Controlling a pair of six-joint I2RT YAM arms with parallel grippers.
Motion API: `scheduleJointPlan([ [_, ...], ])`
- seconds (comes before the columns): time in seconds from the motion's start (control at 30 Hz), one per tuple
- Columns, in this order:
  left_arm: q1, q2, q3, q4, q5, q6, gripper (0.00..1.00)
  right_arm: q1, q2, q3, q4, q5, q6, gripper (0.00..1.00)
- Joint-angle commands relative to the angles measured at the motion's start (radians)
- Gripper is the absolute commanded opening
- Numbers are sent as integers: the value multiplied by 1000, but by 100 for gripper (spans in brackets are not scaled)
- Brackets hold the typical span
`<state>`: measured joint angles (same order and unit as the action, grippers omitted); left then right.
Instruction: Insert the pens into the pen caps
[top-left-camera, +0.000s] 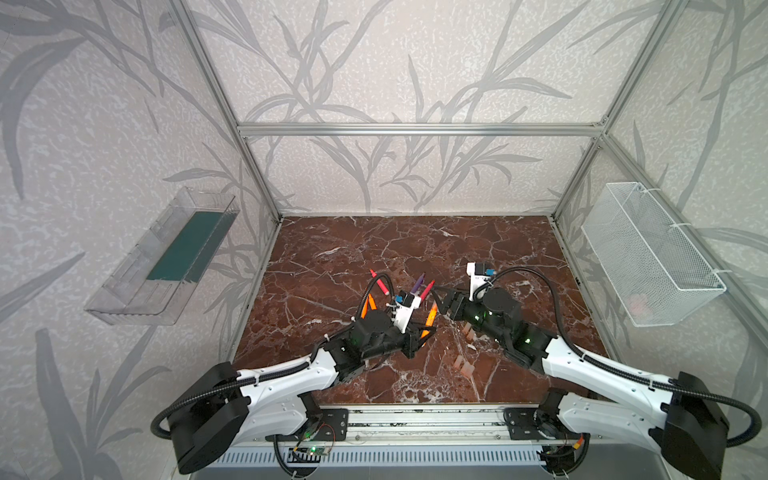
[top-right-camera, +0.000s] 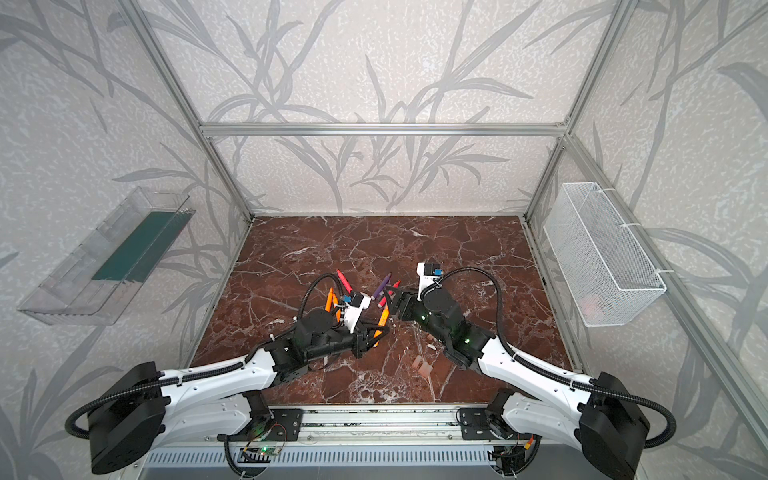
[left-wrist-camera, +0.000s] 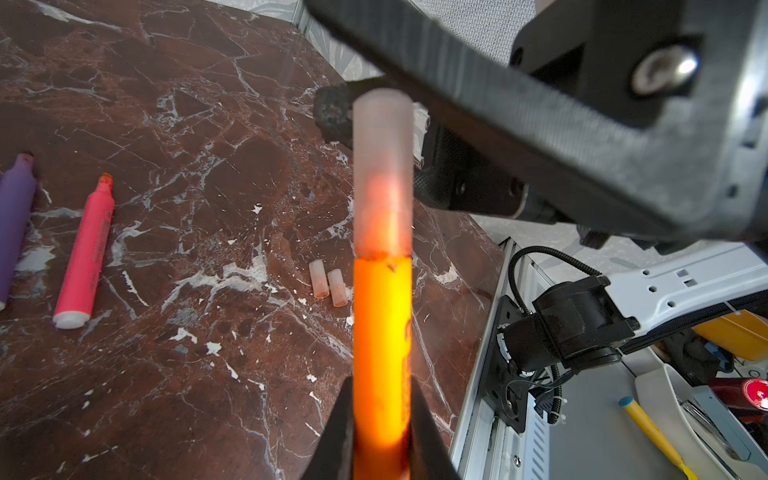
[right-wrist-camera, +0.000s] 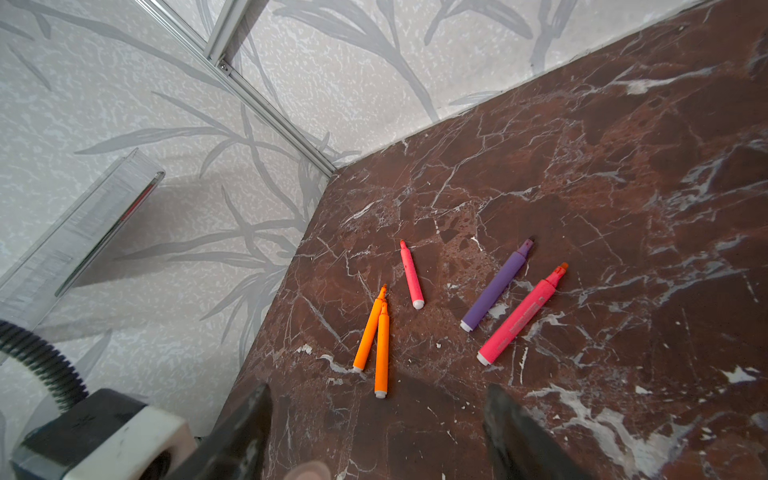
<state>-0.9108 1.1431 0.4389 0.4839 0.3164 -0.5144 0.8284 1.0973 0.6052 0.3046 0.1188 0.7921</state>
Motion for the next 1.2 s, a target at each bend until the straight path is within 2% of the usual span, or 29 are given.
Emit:
scheduleJointPlan([
  [0.0, -5, 1, 34, 15, 7, 14, 0, 0, 26, 37, 44, -39, 18, 71],
  [0.13, -5, 7, 37, 13, 4, 13, 0, 0, 49, 45, 44, -106, 39, 63],
  [0.33, -5, 21, 40, 19, 0, 13, 0, 0, 49, 23, 71, -130, 64, 43],
  [0.47, -5, 27, 40, 24, 3, 13, 0, 0, 53, 28, 71, -128, 62, 42],
  [0.67, -5, 34, 43, 25, 2, 12, 0, 0, 61, 38, 65, -138, 62, 32],
  [0.9, -5, 40, 46, 27, 2, 12, 0, 0, 49, 36, 51, -128, 55, 18],
  [1.07, -5, 50, 54, 33, -22, 12, 0, 5, 44, 21, 62, -142, 46, 0],
  [1.17, -3, 50, 66, 44, -88, 25, 0, 14, 50, -18, 105, -136, 49, 0],
])
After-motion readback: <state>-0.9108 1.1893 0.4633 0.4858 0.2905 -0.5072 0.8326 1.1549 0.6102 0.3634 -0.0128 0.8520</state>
